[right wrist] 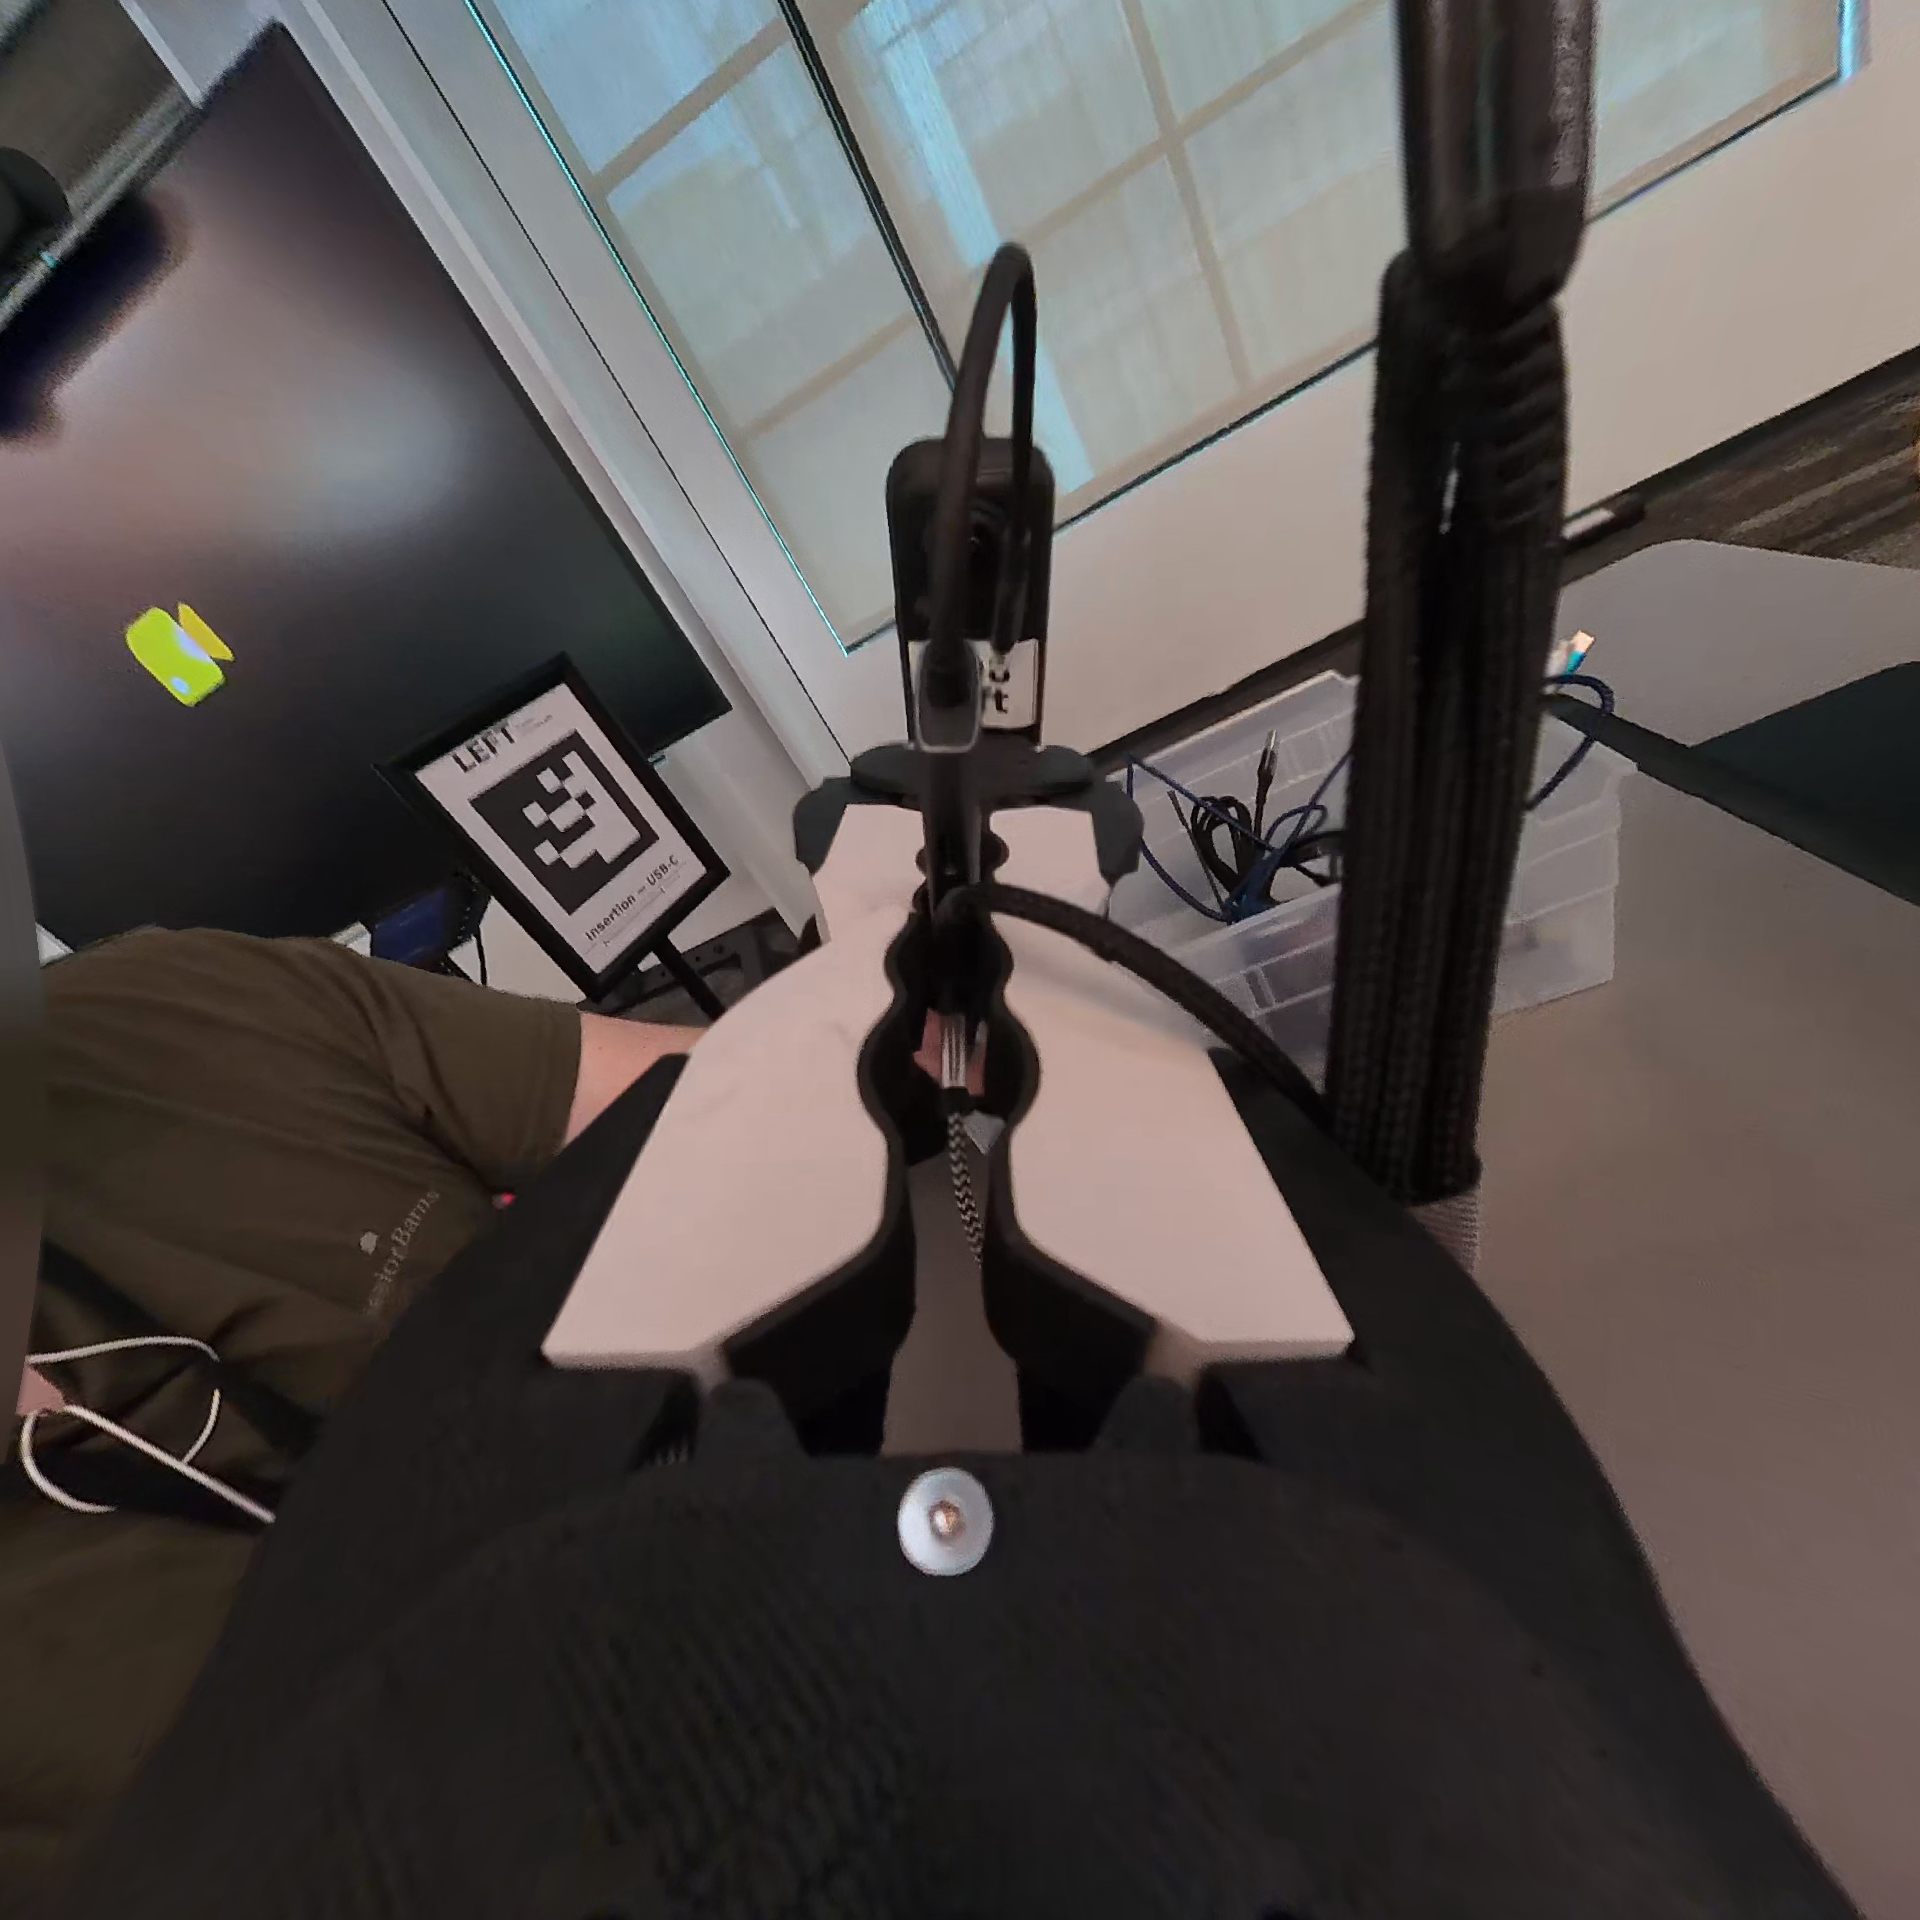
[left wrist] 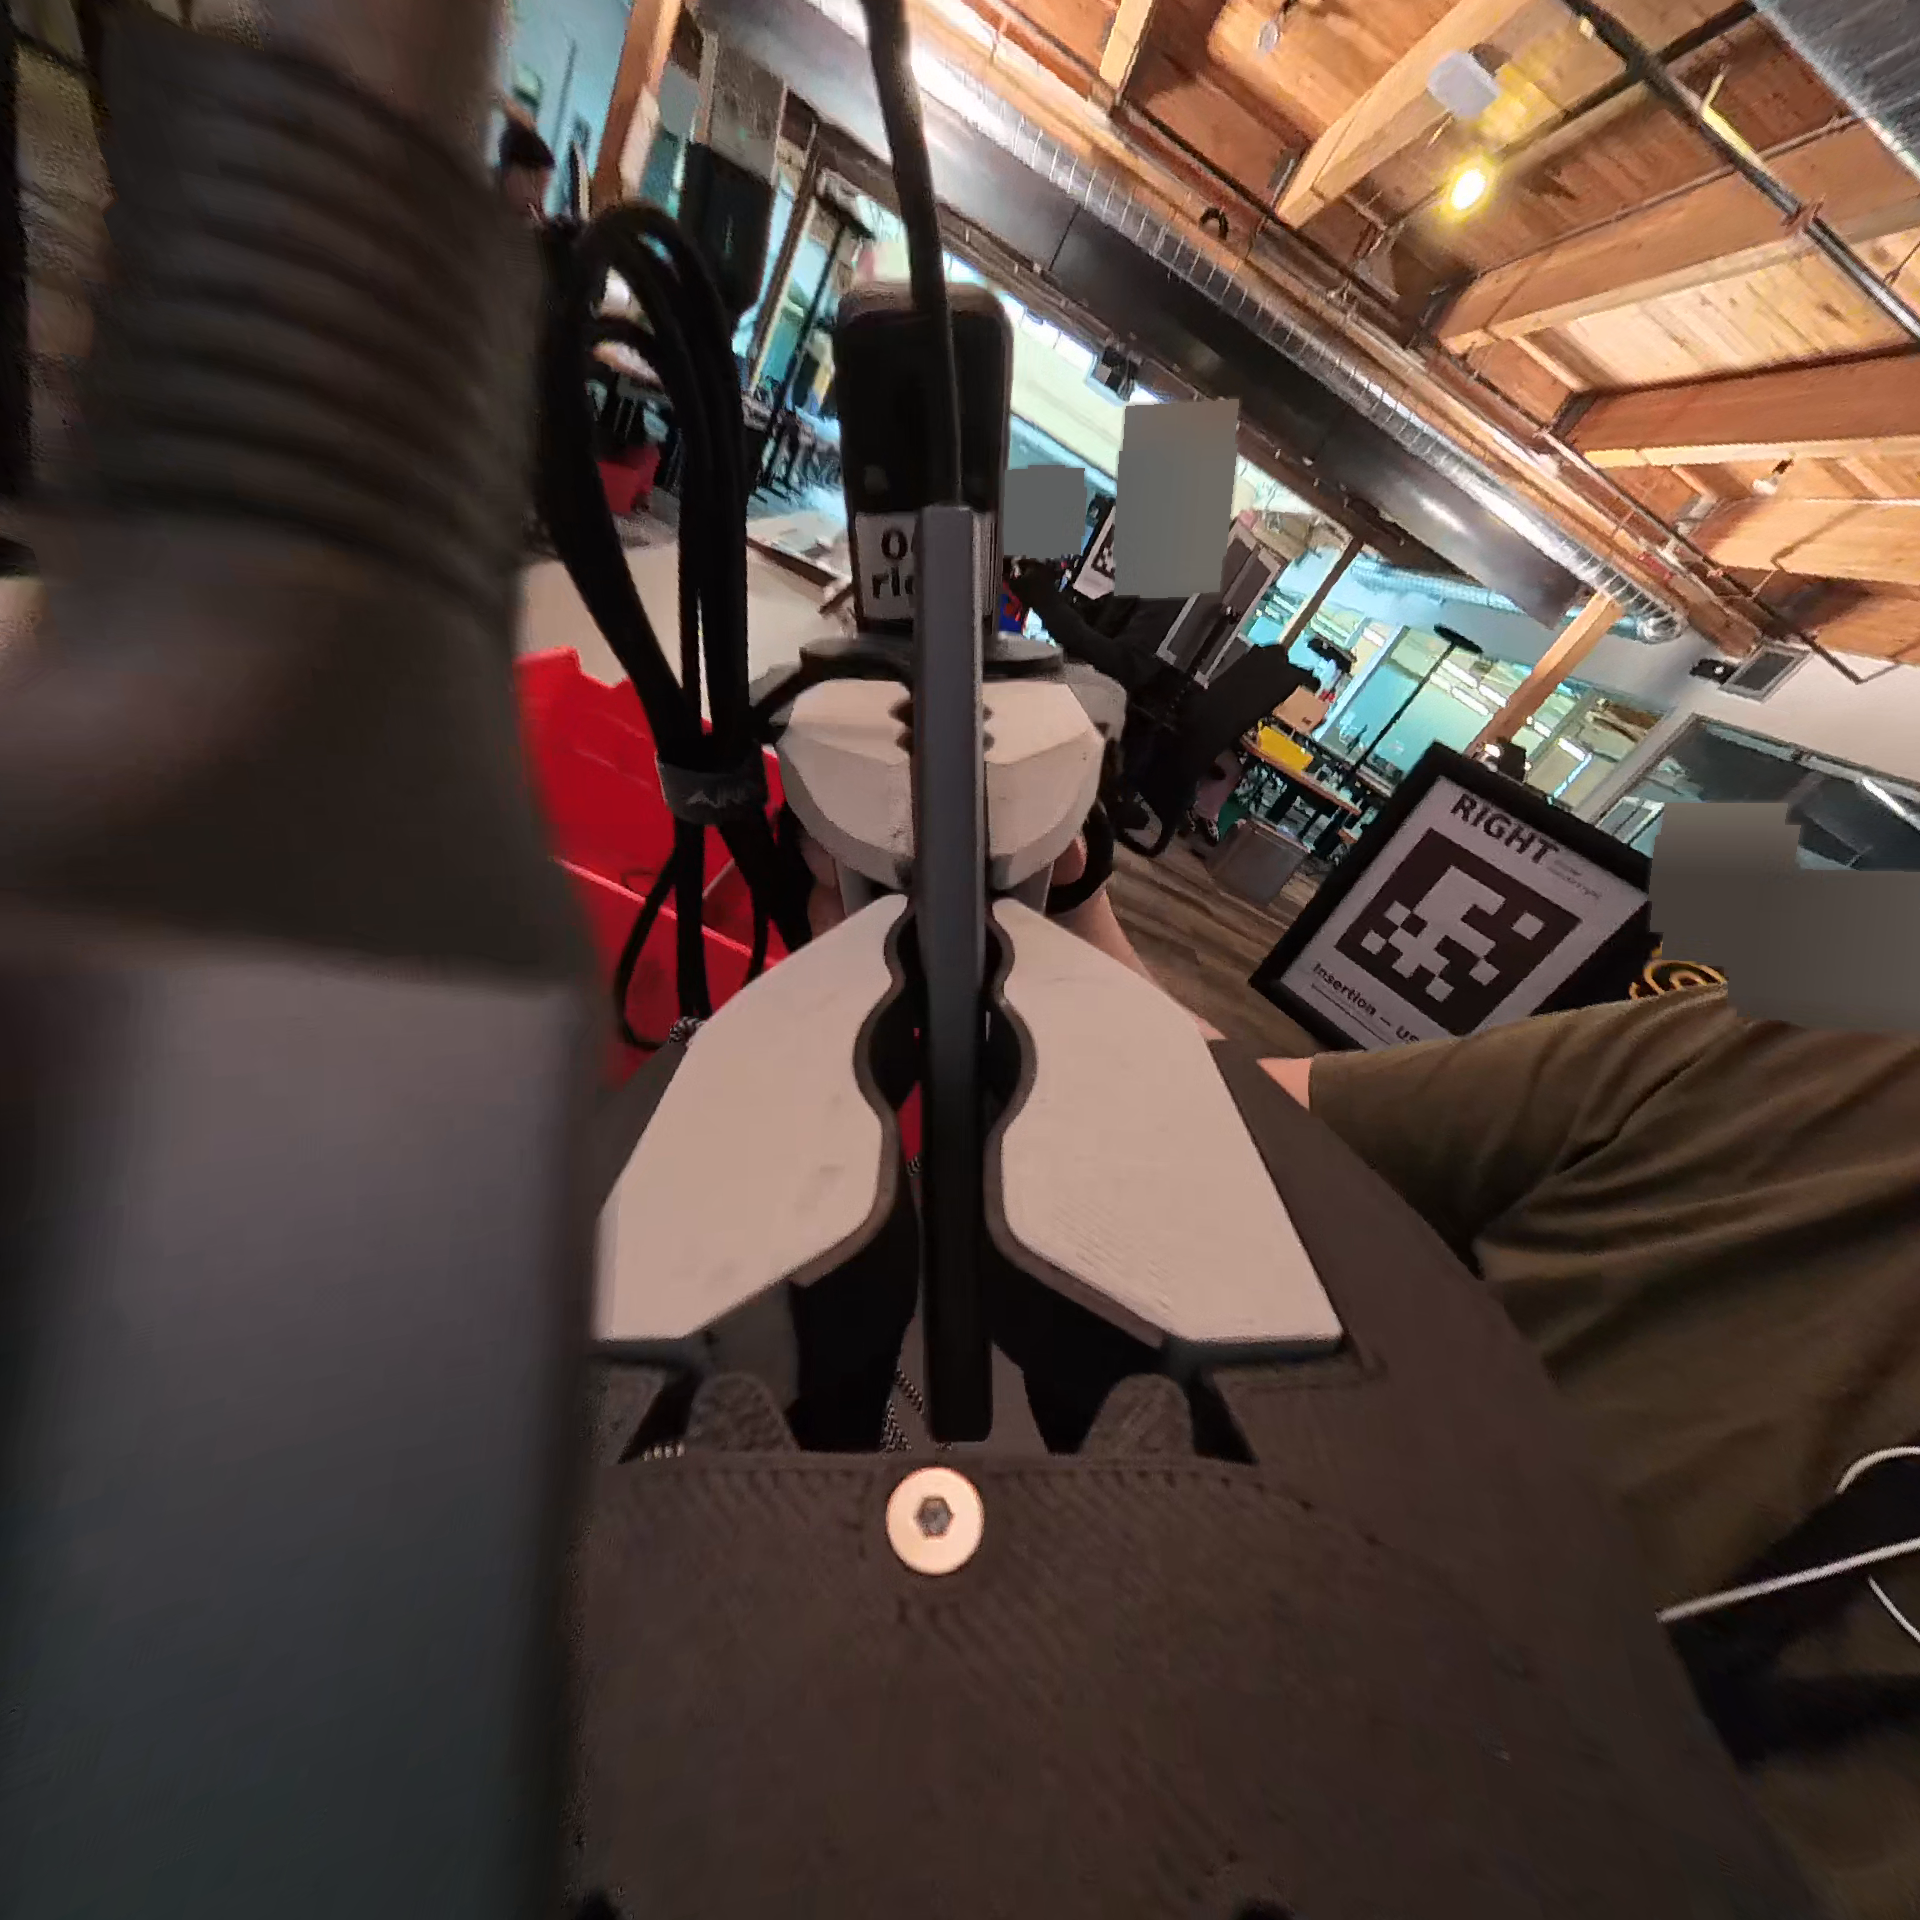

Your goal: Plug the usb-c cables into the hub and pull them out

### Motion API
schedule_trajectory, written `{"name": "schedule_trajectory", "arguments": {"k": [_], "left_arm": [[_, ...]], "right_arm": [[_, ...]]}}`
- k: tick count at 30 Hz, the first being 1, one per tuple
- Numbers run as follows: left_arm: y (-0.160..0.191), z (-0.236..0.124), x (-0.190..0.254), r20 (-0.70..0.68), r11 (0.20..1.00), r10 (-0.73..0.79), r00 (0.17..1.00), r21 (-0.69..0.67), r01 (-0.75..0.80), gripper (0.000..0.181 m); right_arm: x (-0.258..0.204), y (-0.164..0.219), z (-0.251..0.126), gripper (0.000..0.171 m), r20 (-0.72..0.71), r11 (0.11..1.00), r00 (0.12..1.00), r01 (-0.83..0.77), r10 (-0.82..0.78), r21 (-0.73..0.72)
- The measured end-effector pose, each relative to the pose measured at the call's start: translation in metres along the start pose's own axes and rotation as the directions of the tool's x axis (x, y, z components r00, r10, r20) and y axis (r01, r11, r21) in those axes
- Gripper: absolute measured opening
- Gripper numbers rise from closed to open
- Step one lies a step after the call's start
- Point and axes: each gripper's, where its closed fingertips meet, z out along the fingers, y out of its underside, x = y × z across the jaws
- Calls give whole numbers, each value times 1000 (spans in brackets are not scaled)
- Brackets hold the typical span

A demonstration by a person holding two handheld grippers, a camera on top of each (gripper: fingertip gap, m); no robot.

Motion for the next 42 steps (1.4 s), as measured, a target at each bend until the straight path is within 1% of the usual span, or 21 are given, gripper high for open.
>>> {"name": "schedule_trajectory", "arguments": {"k": [1, 4, 6, 10, 14, 16, 18, 22, 24, 27, 29, 30, 33, 36, 42], "left_arm": [[3, 0, 0, -4, 1000, -4, 1000, -27, 4, 6], [8, -2, 3, -29, 996, -31, 999, -89, 28, 10], [10, -4, 1, -17, 992, -26, 1000, -122, 23, 11], [17, -10, -8, 60, 978, 53, 997, -204, -40, 11], [34, -6, -9, 65, 948, 107, 992, -308, -82, 9], [38, -5, -13, 87, 939, 133, 987, -331, -97, 9], [37, -3, -11, 87, 945, 113, 990, -317, -80, 9], [17, -2, -9, 54, 987, -17, 998, -161, 25, 9], [11, -5, -11, 41, 992, -64, 997, -108, 68, 9], [7, -8, -13, 24, 991, -109, 994, -70, 110, 9], [7, -9, -14, 31, 992, -102, 994, -74, 104, 9], [5, -10, -14, 35, 993, -96, 995, -69, 98, 8], [5, -10, -12, 38, 994, -75, 996, -77, 78, 8], [5, -10, -11, 46, 995, -49, 998, -88, 53, 9], [3, -11, -8, 42, 995, -53, 998, -87, 56, 9]], "right_arm": [[0, 2, -1, 9, -8, 1000, 1000, 13, -13, -23], [-1, 5, -1, 9, -30, 997, 998, 45, -47, -63], [0, 6, -3, 9, -50, 995, 997, 62, -66, -79], [4, 8, -9, 9, -86, 989, 992, 84, -94, -120], [4, 21, -8, 9, -83, 973, 990, 92, -112, -210], [7, 24, -10, 9, -96, 969, 988, 93, -117, -231], [7, 21, -11, 10, -80, 974, 992, 82, -101, -213], [10, 10, -12, 15, -85, 991, 994, 61, -71, -119], [12, 9, -12, 20, -92, 993, 994, 54, -64, -108], [15, 12, -10, 19, -96, 993, 994, 39, -50, -116], [16, 11, -9, 19, -93, 994, 995, 26, -36, -102], [17, 10, -9, 13, -95, 995, 995, 20, -29, -93], [14, 10, -8, 10, -58, 997, 998, -7, 2, -83], [12, 9, -8, 10, -40, 997, 999, -11, 8, -77], [10, 7, -7, 9, -14, 998, 999, -42, 42, -54]]}}
